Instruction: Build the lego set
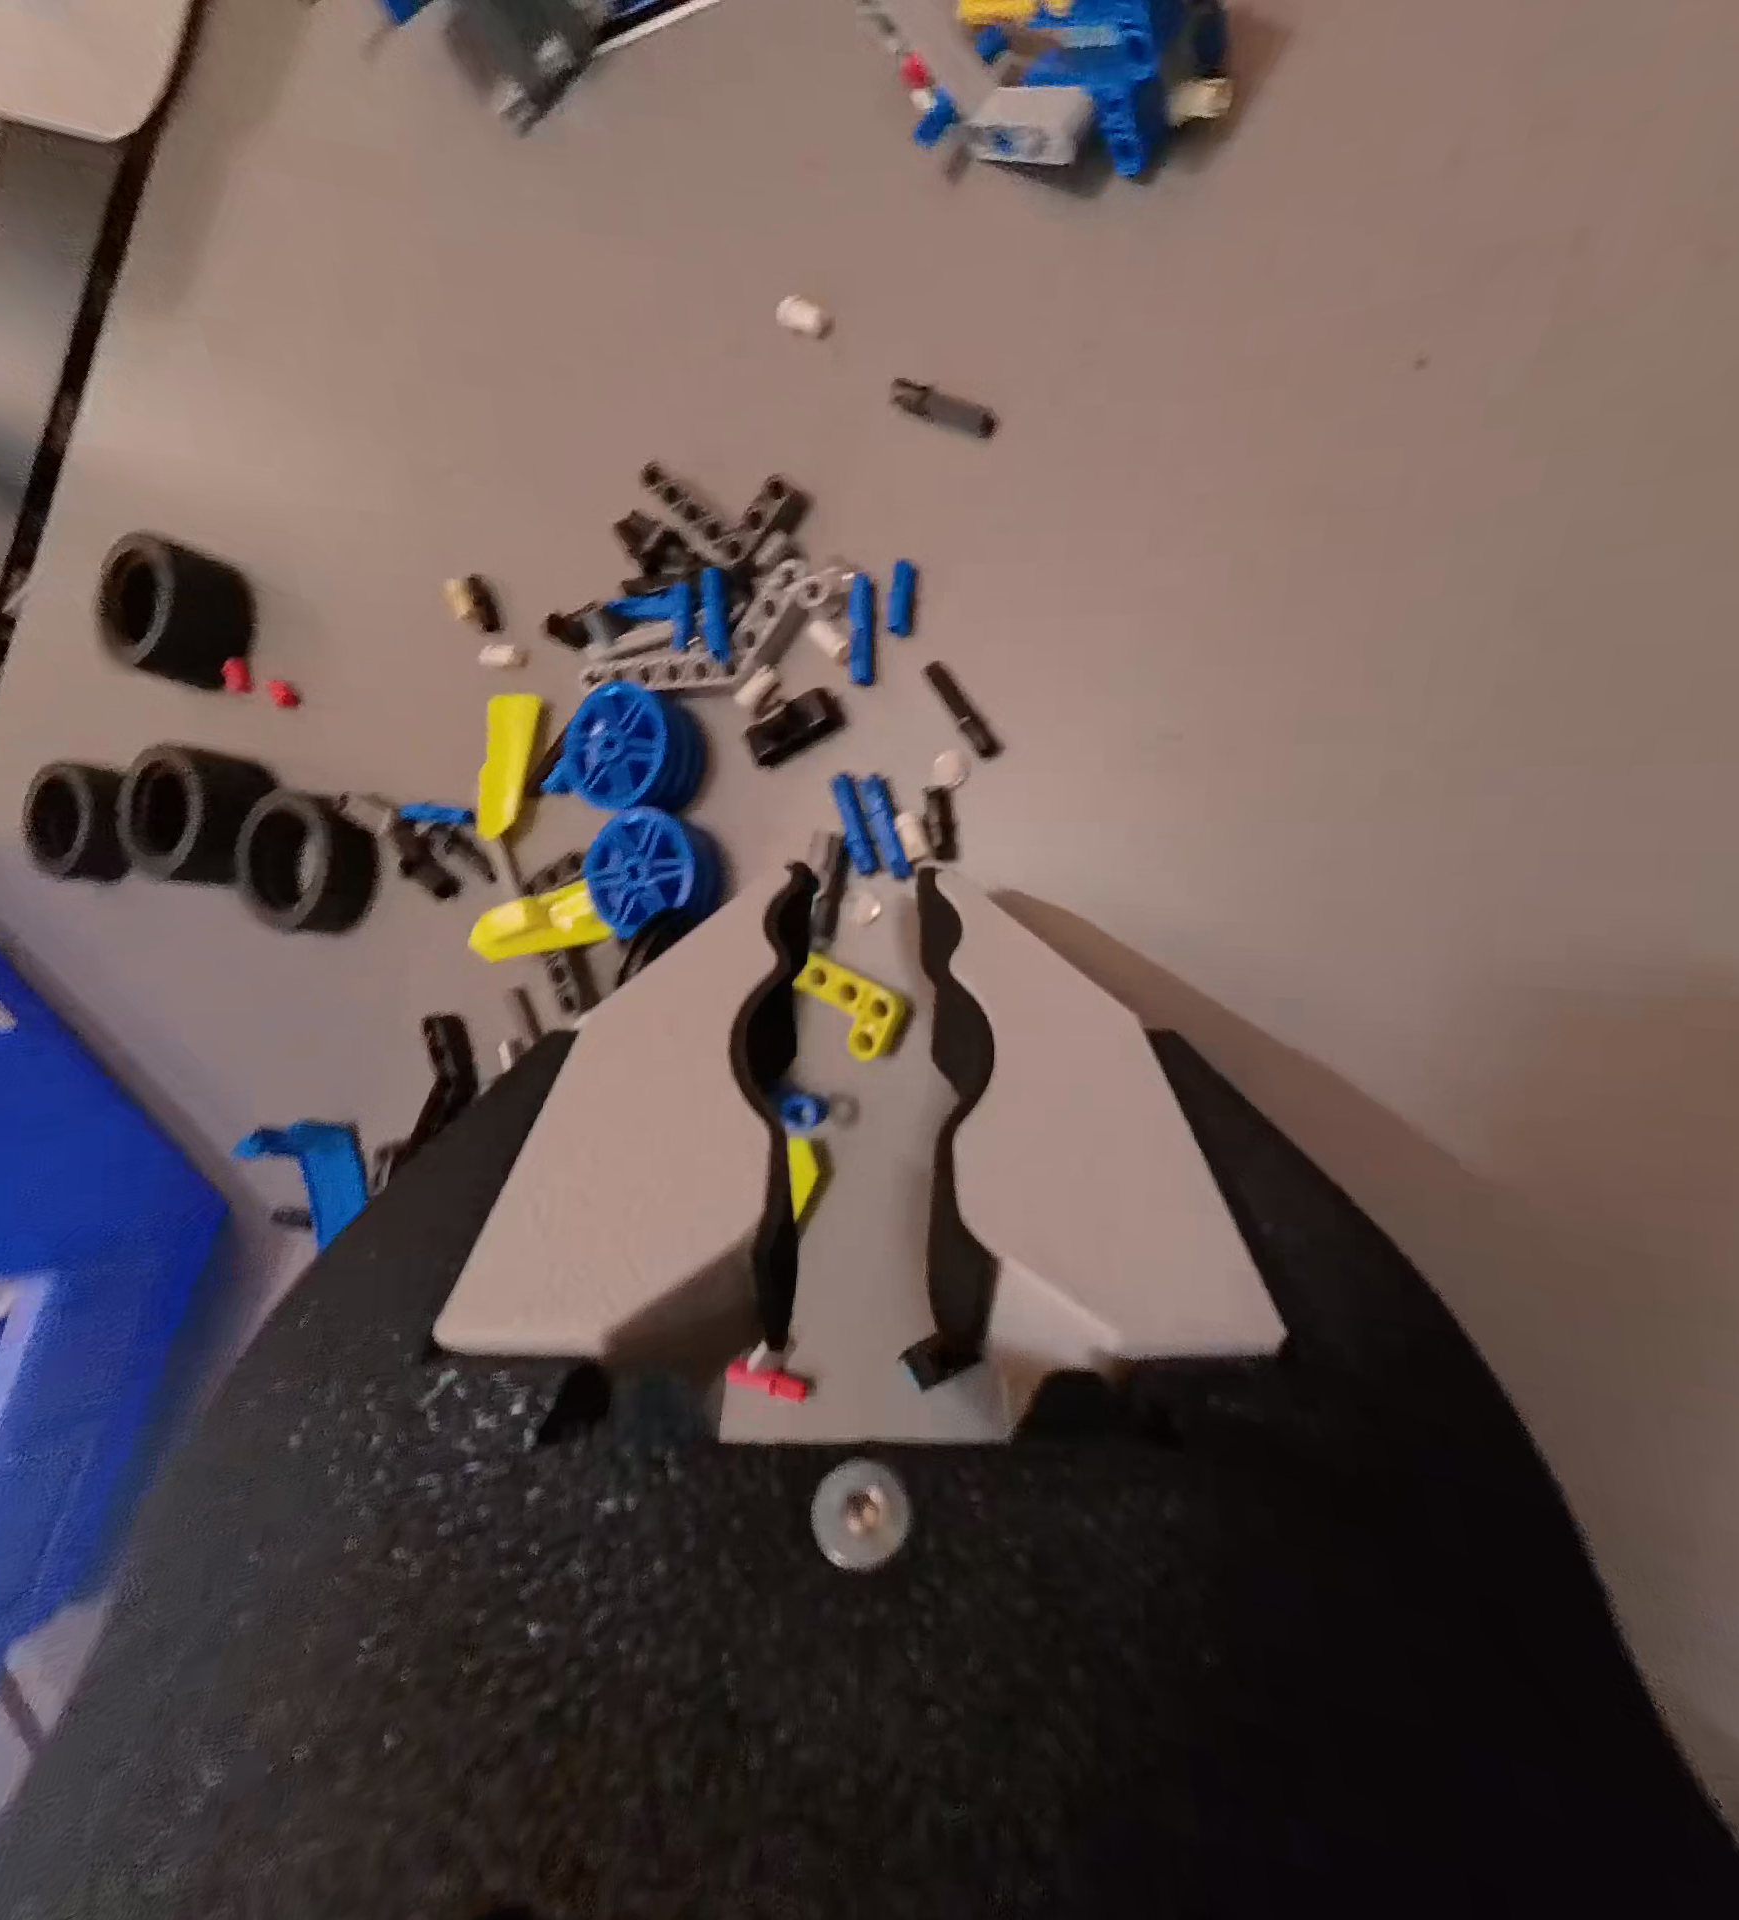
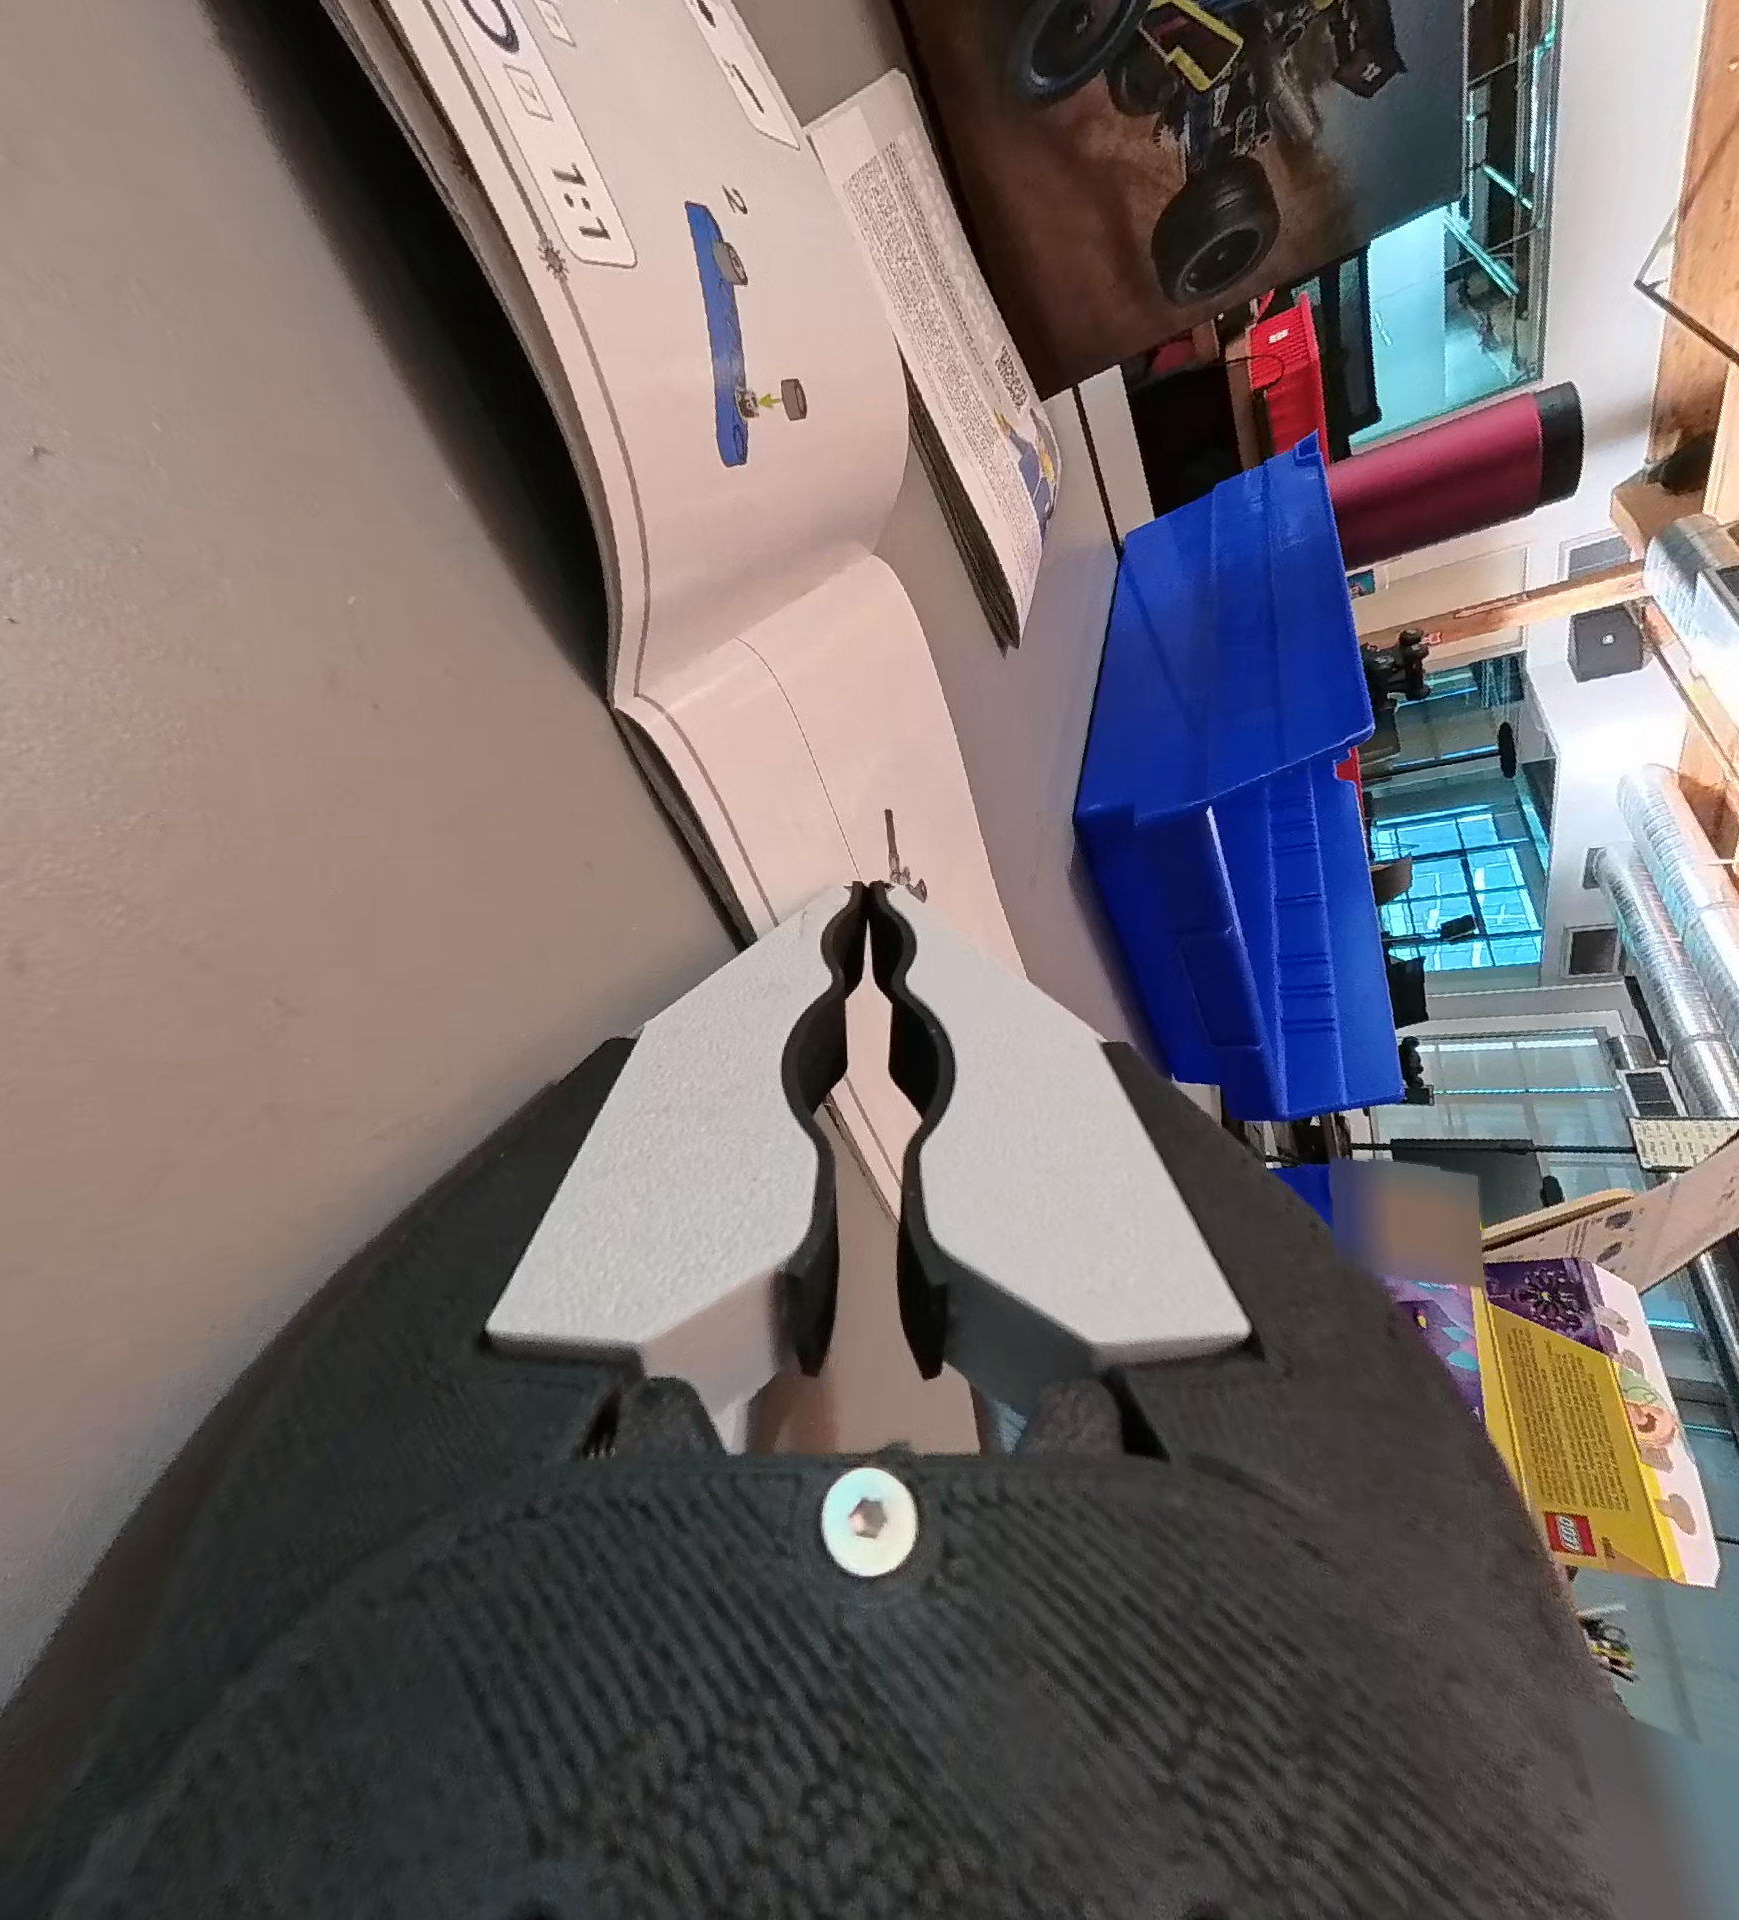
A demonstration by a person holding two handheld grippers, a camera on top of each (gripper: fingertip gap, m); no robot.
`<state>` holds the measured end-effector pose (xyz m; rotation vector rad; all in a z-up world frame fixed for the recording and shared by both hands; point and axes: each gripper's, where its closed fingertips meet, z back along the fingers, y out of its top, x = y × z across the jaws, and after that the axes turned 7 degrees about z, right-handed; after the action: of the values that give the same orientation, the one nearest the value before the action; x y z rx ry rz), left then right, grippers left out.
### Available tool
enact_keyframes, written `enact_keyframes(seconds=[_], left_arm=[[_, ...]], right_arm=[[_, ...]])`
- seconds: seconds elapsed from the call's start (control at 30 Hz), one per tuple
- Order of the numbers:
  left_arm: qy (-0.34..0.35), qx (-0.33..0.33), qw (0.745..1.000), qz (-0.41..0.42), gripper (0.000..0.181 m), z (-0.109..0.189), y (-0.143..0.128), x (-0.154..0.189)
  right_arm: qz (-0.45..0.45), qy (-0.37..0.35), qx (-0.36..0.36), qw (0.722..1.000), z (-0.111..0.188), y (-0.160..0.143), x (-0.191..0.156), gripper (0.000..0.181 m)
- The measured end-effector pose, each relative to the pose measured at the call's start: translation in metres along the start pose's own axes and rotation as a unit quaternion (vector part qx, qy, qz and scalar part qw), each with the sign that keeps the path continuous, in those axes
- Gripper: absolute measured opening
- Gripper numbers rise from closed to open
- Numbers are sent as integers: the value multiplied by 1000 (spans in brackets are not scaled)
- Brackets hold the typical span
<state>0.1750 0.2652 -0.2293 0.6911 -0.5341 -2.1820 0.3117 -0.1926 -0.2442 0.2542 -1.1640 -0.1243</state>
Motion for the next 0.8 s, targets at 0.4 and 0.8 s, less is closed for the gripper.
enact_keyframes(seconds=[0.4, 0.8], left_arm=[[6, 12, 997, 71, 11, 8, -10, -13], [-65, 0, 998, 7, 4, -17, 2, 20]], right_arm=[[-16, -64, 32, 997, 12, 8, 22, 0], [-13, -85, 38, 996, 16, 10, 28, 0]])
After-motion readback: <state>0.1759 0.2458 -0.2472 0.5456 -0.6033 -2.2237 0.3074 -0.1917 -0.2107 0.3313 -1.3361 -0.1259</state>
